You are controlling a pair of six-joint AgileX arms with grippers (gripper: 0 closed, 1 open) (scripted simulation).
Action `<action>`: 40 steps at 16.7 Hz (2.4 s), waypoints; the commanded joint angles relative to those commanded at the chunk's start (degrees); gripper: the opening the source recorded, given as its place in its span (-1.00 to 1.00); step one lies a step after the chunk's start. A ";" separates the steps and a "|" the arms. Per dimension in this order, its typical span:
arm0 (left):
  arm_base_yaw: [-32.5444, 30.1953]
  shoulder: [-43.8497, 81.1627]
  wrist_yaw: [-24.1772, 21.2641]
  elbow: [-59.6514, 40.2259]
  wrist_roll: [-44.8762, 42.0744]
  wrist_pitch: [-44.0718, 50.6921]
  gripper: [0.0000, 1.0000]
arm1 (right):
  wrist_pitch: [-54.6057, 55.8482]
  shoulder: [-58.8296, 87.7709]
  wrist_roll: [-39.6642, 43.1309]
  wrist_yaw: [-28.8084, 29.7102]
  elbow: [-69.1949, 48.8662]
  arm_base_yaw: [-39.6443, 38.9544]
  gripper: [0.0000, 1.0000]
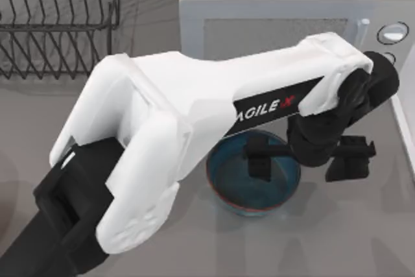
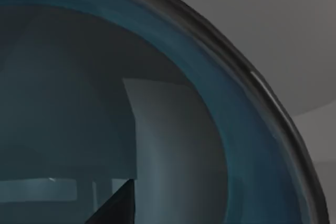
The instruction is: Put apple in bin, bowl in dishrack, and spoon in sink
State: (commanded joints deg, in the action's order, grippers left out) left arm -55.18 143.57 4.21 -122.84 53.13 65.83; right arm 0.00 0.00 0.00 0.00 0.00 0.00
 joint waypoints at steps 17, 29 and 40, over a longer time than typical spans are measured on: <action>0.00 0.00 0.00 0.00 0.00 0.00 -1.00 | 0.00 0.00 0.00 0.00 0.00 0.00 1.00; -0.37 4.24 -0.09 -22.29 0.36 18.13 -1.00 | 0.00 0.00 0.00 0.00 0.00 0.00 1.00; -0.22 5.84 -0.07 -34.85 -0.02 28.61 -1.00 | 0.00 0.00 0.00 0.00 0.00 0.00 1.00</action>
State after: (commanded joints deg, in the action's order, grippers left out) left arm -55.40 149.41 4.14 -157.69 53.12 94.43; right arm 0.00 0.00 0.00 0.00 0.00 0.00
